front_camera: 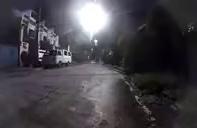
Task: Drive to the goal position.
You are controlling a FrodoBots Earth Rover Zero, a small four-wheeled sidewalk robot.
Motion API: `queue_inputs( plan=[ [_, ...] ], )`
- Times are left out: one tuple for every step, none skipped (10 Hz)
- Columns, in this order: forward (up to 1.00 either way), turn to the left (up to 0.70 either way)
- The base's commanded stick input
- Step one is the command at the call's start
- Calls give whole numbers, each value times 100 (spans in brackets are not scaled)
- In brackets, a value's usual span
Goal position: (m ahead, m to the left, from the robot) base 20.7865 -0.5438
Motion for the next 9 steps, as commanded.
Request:
queue_inputs(
  plan=[
    [70,0],
    [70,0],
    [70,0],
    [70,0],
    [70,0],
    [70,0],
    [70,0],
    [70,0],
    [70,0]
  ],
)
